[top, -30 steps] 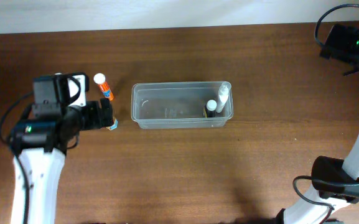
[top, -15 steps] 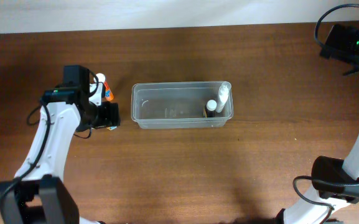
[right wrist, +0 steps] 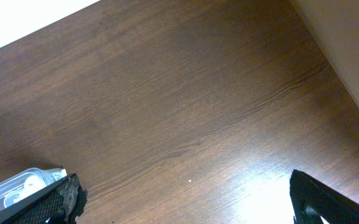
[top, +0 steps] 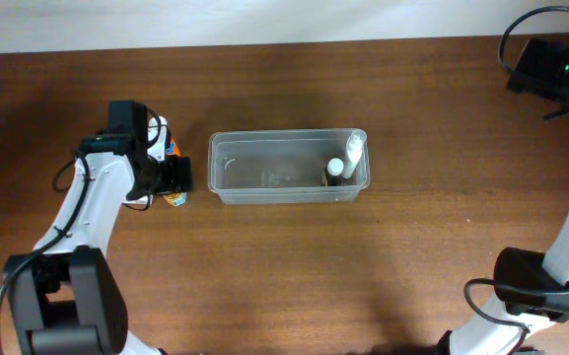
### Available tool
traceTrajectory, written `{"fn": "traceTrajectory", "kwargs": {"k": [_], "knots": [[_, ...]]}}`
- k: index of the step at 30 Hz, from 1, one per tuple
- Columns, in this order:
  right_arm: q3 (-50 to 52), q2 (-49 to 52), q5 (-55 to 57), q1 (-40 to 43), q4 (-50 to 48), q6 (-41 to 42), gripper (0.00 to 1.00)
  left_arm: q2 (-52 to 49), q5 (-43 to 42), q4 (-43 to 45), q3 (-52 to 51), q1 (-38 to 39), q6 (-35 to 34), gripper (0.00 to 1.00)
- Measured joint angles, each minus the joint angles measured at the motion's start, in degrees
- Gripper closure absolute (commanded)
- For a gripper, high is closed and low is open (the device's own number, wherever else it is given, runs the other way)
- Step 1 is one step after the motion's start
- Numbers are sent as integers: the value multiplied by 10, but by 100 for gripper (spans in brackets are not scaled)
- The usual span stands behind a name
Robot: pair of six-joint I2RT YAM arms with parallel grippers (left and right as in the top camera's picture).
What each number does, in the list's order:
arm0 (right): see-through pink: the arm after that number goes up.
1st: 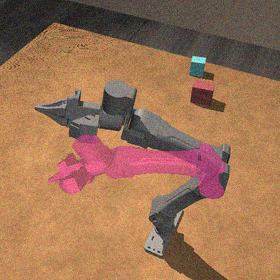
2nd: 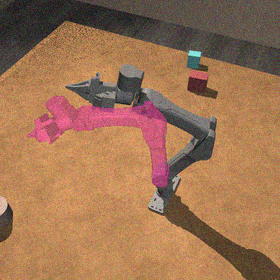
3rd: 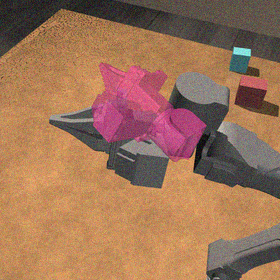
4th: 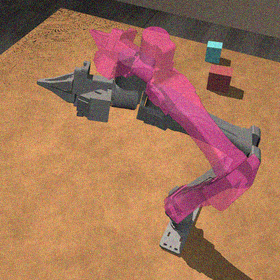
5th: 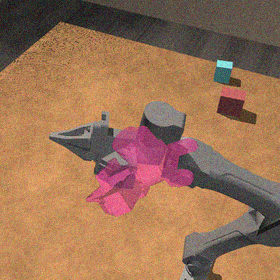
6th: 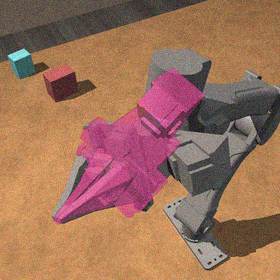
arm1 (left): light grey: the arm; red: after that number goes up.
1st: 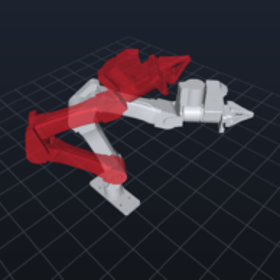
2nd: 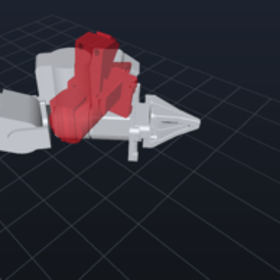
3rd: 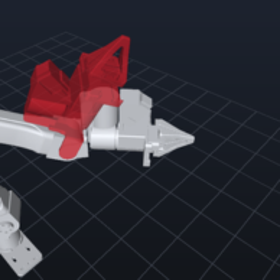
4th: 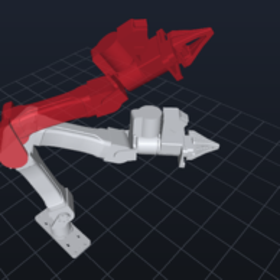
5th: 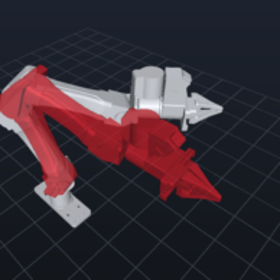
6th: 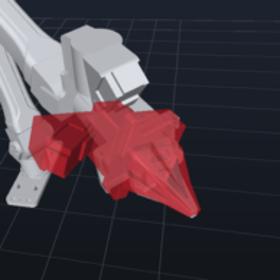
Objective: Pack container
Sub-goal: 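Move left gripper down over the gold-lidded jar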
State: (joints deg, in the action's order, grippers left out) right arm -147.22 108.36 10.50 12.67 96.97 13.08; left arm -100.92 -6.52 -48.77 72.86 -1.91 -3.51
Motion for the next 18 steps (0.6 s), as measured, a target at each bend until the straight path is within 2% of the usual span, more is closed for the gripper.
{"fn": "traceTrajectory", "kwargs": {"k": [9, 18], "knots": [[0, 0, 0, 0, 0, -1, 2, -19, 13, 2, 0, 0, -7, 14], [0, 0, 0, 0, 0, -1, 2, -19, 46, 2, 0, 0, -104, 14]]}}
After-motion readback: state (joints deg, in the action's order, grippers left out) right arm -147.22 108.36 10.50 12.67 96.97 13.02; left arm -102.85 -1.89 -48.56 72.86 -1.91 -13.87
